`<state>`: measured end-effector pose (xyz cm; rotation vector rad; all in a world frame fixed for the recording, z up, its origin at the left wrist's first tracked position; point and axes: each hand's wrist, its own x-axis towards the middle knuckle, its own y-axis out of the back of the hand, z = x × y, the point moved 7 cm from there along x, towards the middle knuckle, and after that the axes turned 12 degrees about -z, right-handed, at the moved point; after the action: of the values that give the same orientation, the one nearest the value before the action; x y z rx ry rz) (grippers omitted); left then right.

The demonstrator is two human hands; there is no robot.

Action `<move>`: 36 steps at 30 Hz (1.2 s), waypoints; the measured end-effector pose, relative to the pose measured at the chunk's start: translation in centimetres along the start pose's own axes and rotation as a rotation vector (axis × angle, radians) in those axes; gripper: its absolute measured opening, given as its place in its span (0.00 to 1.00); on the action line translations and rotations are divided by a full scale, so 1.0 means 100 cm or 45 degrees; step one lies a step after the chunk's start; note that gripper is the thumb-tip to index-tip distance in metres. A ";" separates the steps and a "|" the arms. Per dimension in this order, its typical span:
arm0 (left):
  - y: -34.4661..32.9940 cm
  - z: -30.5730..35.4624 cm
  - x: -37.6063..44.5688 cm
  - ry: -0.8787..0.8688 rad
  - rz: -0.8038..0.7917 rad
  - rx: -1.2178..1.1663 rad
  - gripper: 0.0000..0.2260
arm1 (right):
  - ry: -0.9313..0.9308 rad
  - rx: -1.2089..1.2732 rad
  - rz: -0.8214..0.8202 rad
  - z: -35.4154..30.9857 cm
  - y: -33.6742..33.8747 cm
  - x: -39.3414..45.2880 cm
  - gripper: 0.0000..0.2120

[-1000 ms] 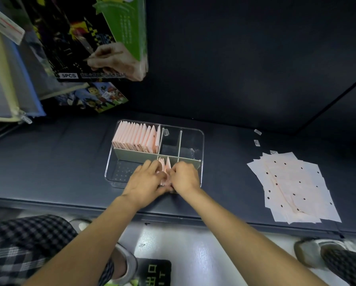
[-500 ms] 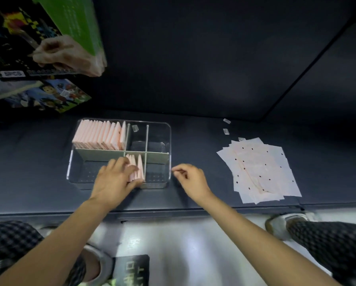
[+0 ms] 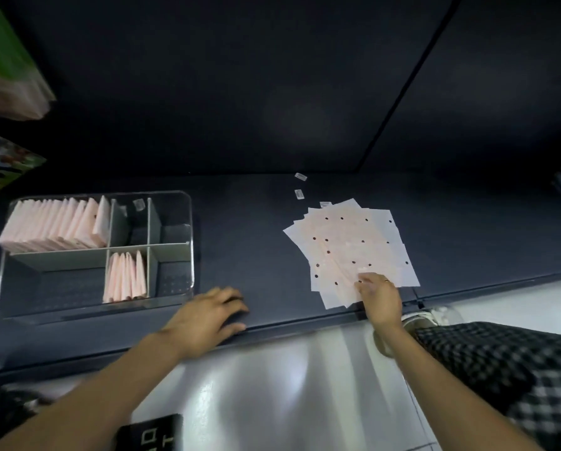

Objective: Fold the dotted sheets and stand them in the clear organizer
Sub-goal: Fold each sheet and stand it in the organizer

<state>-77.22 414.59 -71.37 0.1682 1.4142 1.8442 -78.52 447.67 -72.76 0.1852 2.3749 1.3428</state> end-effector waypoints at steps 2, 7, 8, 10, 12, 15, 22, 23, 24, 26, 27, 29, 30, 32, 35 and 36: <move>-0.015 -0.003 0.004 0.040 -0.091 0.037 0.20 | 0.049 -0.012 0.059 0.003 0.002 0.001 0.10; -0.026 -0.005 0.003 0.072 -0.110 0.008 0.21 | 0.044 0.142 0.093 0.012 0.002 0.006 0.06; -0.027 -0.004 0.003 0.082 -0.109 0.010 0.20 | 0.007 0.240 0.092 0.015 0.003 0.007 0.05; -0.028 -0.002 0.003 0.104 -0.117 0.017 0.20 | -0.033 0.416 0.099 0.019 0.005 0.008 0.05; -0.027 -0.001 0.004 0.120 -0.122 0.009 0.20 | -0.001 0.536 0.101 0.015 0.008 0.008 0.05; -0.024 0.002 0.005 0.149 -0.135 -0.015 0.19 | 0.031 0.689 0.077 0.002 0.008 0.006 0.05; -0.016 0.016 0.011 0.215 -0.155 -0.088 0.19 | 0.118 0.534 0.037 -0.034 0.001 -0.008 0.04; -0.013 0.020 0.012 0.208 -0.133 -0.087 0.20 | 0.171 0.474 0.024 -0.042 -0.001 -0.013 0.04; -0.010 0.024 0.013 0.187 -0.097 -0.085 0.21 | 0.241 0.421 -0.009 -0.052 -0.005 -0.017 0.04; -0.003 0.032 0.016 0.140 -0.016 -0.114 0.24 | 0.380 0.364 -0.161 -0.077 -0.018 -0.029 0.04; 0.000 0.036 0.017 0.119 0.015 -0.136 0.27 | 0.427 0.366 -0.267 -0.089 -0.026 -0.035 0.03; 0.005 0.040 0.017 0.096 0.074 -0.205 0.31 | 0.483 0.374 -0.483 -0.110 -0.041 -0.049 0.03; 0.003 0.038 0.017 0.112 0.061 -0.275 0.32 | 0.502 0.354 -0.583 -0.119 -0.048 -0.055 0.04; -0.004 0.029 0.015 0.193 -0.003 -0.456 0.32 | 0.512 0.297 -0.769 -0.134 -0.060 -0.066 0.05; -0.008 0.017 0.007 0.267 0.011 -0.676 0.04 | 0.492 0.287 -0.947 -0.149 -0.070 -0.076 0.07; -0.011 0.014 0.005 0.284 0.020 -0.741 0.13 | 0.489 0.288 -0.983 -0.152 -0.070 -0.077 0.07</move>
<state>-76.26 416.00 -71.97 -0.3281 0.9567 2.2576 -77.11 429.54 -69.54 -0.9099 2.4711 0.7782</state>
